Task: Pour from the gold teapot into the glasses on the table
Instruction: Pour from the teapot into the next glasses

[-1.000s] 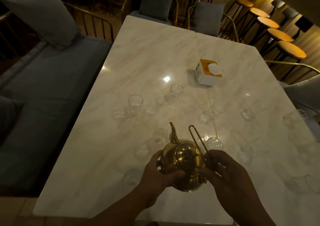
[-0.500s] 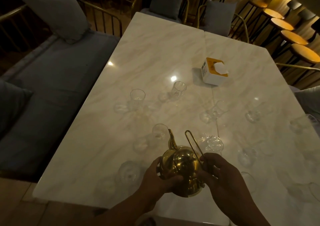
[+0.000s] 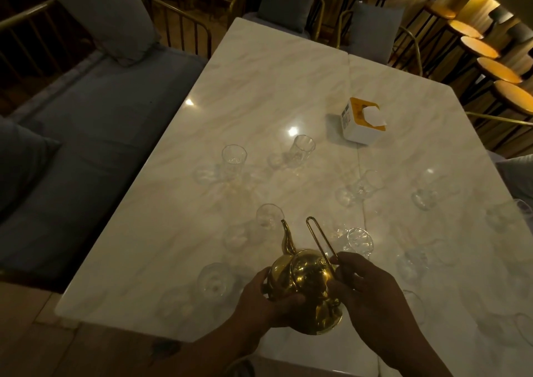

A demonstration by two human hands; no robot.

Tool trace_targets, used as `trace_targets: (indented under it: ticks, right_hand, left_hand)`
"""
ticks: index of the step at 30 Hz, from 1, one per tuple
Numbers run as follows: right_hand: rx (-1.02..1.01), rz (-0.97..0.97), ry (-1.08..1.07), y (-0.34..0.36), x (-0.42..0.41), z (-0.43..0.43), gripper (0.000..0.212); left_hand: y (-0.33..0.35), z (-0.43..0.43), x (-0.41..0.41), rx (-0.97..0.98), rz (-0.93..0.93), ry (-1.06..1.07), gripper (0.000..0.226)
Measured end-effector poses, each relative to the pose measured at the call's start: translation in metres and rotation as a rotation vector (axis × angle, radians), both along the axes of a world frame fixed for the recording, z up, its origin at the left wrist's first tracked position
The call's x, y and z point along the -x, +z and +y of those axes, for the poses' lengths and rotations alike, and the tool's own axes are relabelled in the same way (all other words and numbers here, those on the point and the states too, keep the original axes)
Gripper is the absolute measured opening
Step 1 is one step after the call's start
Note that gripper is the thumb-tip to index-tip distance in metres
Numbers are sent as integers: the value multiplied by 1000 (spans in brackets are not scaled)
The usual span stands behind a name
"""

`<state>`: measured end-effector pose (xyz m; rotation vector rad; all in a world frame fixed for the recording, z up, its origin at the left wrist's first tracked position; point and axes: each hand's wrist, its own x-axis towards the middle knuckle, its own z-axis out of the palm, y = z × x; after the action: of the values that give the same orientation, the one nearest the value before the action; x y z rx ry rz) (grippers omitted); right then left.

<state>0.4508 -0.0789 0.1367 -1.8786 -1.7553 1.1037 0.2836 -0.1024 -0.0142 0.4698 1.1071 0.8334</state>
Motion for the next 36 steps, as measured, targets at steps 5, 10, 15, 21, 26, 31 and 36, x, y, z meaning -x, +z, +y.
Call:
trace_targets:
  ticks: [5,10,15,21,26,31,36]
  right_hand:
    - [15,7,2,3,3,5,37]
    - [16,-19,3,3,5,7,34]
    - [6,-51,-24,4,8,8,31]
    - [14,-71,-36,3,8,8,31]
    - [10,-63,-35,3,8,8,31]
    - [11,-46,-41,4,8,9,31]
    - [-1,-48,-40,5,8,10,30]
  left_hand:
    - [-1,0,1,16,-23,-25,90]
    - [-3,3,2,1,-22,-68,101]
    - [-5,7,3,2,-34,-78,91]
    - [-6,10,3,9,3,-69,103]
    - [-10,9,3,9,-4,-65,98]
    - [-10,9,1,11,5,-63,89]
    - [-11,10,1,16,-2,-72,85]
